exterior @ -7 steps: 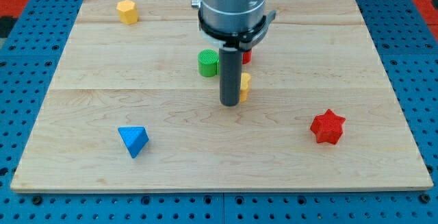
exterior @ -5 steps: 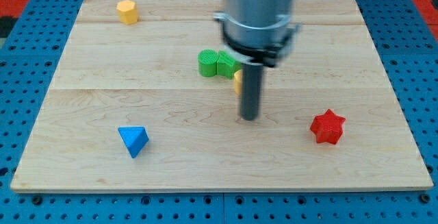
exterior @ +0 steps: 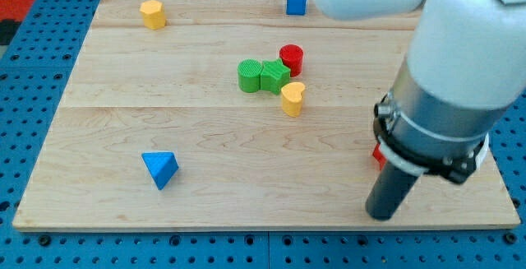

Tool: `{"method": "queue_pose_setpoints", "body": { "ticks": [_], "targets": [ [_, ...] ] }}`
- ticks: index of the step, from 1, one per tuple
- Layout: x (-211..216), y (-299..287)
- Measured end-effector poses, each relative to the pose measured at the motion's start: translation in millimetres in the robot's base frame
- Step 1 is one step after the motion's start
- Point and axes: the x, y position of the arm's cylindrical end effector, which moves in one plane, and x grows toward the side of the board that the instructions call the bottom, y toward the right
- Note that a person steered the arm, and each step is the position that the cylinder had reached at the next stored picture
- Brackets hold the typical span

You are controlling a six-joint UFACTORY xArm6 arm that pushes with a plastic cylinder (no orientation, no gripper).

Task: Slide red star towards center

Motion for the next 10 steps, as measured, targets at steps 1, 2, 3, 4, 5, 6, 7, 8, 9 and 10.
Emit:
{"method": "queue_pose_setpoints", "body": {
  "ticks": [1,2,3,4,5,6,7,8,9,10],
  "targets": [
    [-26.5,4.6],
    [-38.3,22.5],
    [-79.1,22.5],
    [-96.8,23.1],
    [-66.7,62.5],
    [-83.0,89.8],
    [-132.6,89.8],
    [-137.7,47.6],
    [-113.9,51.4],
    [-113.9,58.6]
  ]
}}
